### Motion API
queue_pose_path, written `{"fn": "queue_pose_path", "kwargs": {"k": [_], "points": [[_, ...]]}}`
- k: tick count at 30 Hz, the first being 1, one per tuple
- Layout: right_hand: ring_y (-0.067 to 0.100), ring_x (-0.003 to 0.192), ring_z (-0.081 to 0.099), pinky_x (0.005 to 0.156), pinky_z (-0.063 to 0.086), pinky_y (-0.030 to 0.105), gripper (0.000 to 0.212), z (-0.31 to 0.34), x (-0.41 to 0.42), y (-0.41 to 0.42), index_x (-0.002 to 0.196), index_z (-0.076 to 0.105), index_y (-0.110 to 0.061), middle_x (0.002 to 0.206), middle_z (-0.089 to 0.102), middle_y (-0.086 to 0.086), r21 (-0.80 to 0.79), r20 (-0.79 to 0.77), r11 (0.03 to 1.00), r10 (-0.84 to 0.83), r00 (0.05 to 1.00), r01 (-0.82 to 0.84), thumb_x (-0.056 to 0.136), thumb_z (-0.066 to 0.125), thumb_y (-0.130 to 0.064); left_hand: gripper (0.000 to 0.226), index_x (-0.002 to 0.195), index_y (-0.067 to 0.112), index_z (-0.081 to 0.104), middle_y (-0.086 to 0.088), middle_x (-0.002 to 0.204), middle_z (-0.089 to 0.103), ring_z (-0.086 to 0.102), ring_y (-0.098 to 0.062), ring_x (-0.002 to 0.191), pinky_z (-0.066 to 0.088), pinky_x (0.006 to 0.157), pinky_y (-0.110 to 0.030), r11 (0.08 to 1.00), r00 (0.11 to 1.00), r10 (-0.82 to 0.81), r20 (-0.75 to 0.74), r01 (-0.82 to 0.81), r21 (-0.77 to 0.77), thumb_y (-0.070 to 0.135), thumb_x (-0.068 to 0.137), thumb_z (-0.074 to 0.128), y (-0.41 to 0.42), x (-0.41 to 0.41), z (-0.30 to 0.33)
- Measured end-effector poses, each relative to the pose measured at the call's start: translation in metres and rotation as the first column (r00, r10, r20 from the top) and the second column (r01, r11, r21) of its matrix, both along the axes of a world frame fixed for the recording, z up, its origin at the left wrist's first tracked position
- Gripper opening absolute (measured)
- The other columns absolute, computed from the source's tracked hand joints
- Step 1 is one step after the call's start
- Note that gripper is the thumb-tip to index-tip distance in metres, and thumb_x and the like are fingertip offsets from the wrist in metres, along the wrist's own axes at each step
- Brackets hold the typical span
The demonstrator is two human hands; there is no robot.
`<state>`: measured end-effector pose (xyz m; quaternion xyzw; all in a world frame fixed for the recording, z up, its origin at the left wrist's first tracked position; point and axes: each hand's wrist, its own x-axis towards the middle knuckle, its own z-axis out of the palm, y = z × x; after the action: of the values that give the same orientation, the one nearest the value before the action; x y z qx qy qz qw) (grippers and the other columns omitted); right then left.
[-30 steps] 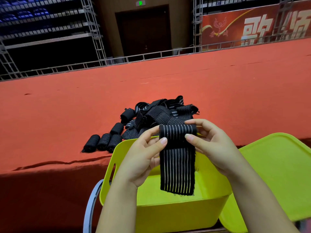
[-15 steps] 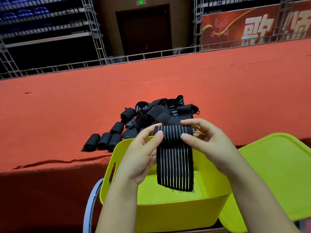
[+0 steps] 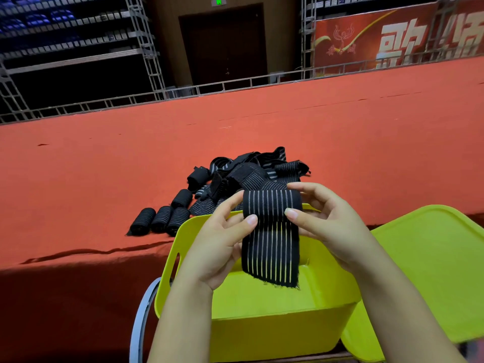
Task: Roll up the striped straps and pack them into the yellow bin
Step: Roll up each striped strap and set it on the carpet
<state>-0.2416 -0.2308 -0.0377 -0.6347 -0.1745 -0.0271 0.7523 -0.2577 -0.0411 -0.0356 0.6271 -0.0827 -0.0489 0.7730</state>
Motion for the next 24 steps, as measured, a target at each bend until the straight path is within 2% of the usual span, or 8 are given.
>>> {"fn": "queue_pose_path", "kwargs": {"k": [3,6,8,11,14,17,20,24], "points": [[0.014,0.091,0.066,0.069,0.052,0.022,0.041,-0.002,0.001,-0.001,0.111,0.062,-0.027,0.109,0.066,-0.004,-0.022,0.078,0.999,-0.028,0.997,0.03,0.082,0.069,0.001,0.046,0.134,0.013,0.052,-0.006,0.096,0.072,0.067,-0.013,0.073,0.051,0.057,-0.021,0.999,0.999,-0.026,-0.032,0.026,0.018,0.013,0.088,0.059,-0.002,-0.004,0.001],[0.016,0.102,0.064,0.085,0.052,0.031,0.042,-0.002,0.002,-0.001,0.104,0.065,-0.038,0.111,0.066,-0.008,-0.086,0.164,0.994,-0.057,0.985,0.072,0.074,0.073,-0.01,0.042,0.13,0.006,0.054,0.0,0.086,0.07,0.064,-0.006,0.062,0.048,0.05,-0.015,0.999,0.998,-0.033,-0.048,0.033,0.006,0.023,0.091,0.055,-0.006,-0.005,0.002],[0.012,0.105,0.064,0.09,0.05,0.033,0.044,-0.001,0.001,0.0,0.104,0.066,-0.036,0.112,0.066,-0.011,-0.135,0.218,0.985,-0.073,0.973,0.105,0.074,0.074,-0.004,0.046,0.126,0.004,0.056,0.002,0.08,0.07,0.064,-0.005,0.061,0.048,0.05,-0.016,0.999,0.998,-0.037,-0.041,0.037,0.006,0.031,0.09,0.052,-0.008,-0.005,0.004],[0.006,0.104,0.064,0.084,0.052,0.026,0.049,0.001,-0.002,0.001,0.097,0.068,-0.033,0.115,0.067,-0.013,-0.117,0.232,0.99,-0.051,0.971,0.08,0.074,0.071,0.011,0.048,0.119,0.007,0.061,-0.006,0.095,0.072,0.068,-0.012,0.077,0.053,0.058,-0.021,1.0,0.999,0.024,-0.027,-0.023,0.012,0.039,0.084,0.054,-0.01,-0.003,0.003],[0.004,0.114,0.06,0.087,0.052,0.023,0.042,0.001,-0.004,0.0,0.096,0.072,-0.035,0.124,0.063,-0.011,-0.155,0.244,0.987,0.003,0.97,0.036,0.072,0.076,-0.001,0.043,0.117,0.009,0.061,-0.01,0.107,0.072,0.069,-0.018,0.093,0.058,0.07,-0.026,0.997,0.997,0.078,-0.02,-0.079,-0.018,0.034,0.083,0.057,-0.01,0.0,-0.002],[0.001,0.109,0.062,0.081,0.052,0.019,0.038,0.002,-0.007,-0.001,0.111,0.067,-0.031,0.123,0.064,-0.01,-0.094,0.12,0.995,0.041,0.992,-0.03,0.074,0.07,-0.024,0.042,0.122,0.012,0.058,-0.01,0.107,0.072,0.069,-0.02,0.096,0.058,0.074,-0.029,0.995,0.997,0.078,-0.003,-0.078,-0.056,0.026,0.082,0.058,-0.009,-0.001,-0.005],[0.007,0.099,0.067,0.074,0.055,0.026,0.044,0.002,-0.006,-0.001,0.119,0.061,-0.034,0.114,0.068,-0.005,-0.045,-0.049,0.997,0.063,0.997,-0.065,0.076,0.057,-0.043,0.043,0.123,0.015,0.056,-0.005,0.096,0.074,0.068,-0.017,0.088,0.058,0.07,-0.027,0.995,0.997,0.065,0.032,-0.062,-0.078,0.02,0.08,0.059,-0.008,-0.002,-0.003],[0.012,0.088,0.069,0.067,0.055,0.027,0.042,0.002,-0.006,0.001,0.116,0.063,-0.022,0.109,0.068,0.003,-0.029,-0.107,0.998,0.053,0.993,-0.057,0.078,0.056,-0.041,0.052,0.13,0.02,0.053,-0.006,0.09,0.072,0.068,-0.017,0.081,0.056,0.065,-0.027,0.996,0.998,0.038,0.055,-0.034,-0.077,0.014,0.079,0.059,-0.007,-0.004,-0.001]]}}
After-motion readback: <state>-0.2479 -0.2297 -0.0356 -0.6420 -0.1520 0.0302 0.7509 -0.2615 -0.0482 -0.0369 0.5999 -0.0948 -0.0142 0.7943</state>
